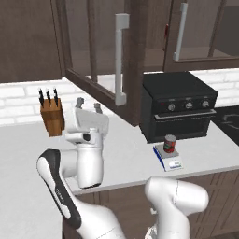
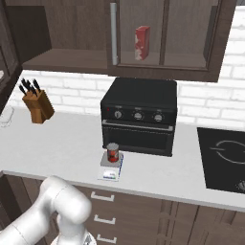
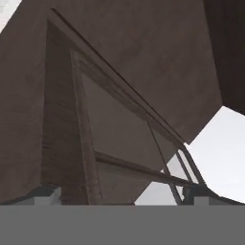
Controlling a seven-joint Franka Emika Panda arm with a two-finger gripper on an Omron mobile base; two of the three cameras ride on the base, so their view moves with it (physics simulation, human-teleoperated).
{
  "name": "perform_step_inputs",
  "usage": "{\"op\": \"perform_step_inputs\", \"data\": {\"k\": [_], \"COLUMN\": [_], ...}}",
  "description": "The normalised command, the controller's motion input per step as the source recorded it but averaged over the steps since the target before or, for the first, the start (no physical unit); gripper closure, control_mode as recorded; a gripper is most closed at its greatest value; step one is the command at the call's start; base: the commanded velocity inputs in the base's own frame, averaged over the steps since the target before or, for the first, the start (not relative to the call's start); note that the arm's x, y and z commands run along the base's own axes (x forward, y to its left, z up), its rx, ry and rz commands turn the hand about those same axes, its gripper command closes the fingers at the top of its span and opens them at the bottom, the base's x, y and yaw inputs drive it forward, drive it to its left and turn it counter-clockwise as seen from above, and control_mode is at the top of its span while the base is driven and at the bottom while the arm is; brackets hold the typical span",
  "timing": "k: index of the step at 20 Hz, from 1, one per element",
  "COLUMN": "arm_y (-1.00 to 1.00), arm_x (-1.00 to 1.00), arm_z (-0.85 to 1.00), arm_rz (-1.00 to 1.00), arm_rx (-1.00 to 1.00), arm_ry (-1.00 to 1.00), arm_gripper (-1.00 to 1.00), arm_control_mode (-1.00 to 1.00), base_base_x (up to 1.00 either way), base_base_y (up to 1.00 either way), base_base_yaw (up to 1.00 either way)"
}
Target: Pick the canned food and place it on the digital scale for weighing, and close the cabinet.
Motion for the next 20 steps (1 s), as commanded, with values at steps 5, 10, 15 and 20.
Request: {"op": "perform_step_inputs", "data": {"k": [5, 10, 15, 20], "arm_y": [-0.65, -0.54, -0.31, -0.13], "arm_x": [0.45, 0.55, 0.58, 0.56], "arm_z": [0.26, 0.37, 0.5, 0.54], "arm_rz": [-0.03, -0.03, -0.04, -0.07], "arm_rx": [0.31, 0.27, 0.21, 0.16], "arm_ry": [-0.11, -0.11, -0.08, -0.03], "arm_gripper": [-1.0, -1.0, -1.0, -1.0], "arm_control_mode": [-1.0, -1.0, -1.0, -1.0], "base_base_x": [0.0, 0.0, 0.0, 0.0], "base_base_y": [0.0, 0.0, 0.0, 0.0], "base_base_yaw": [0.0, 0.0, 0.0, 0.0]}}
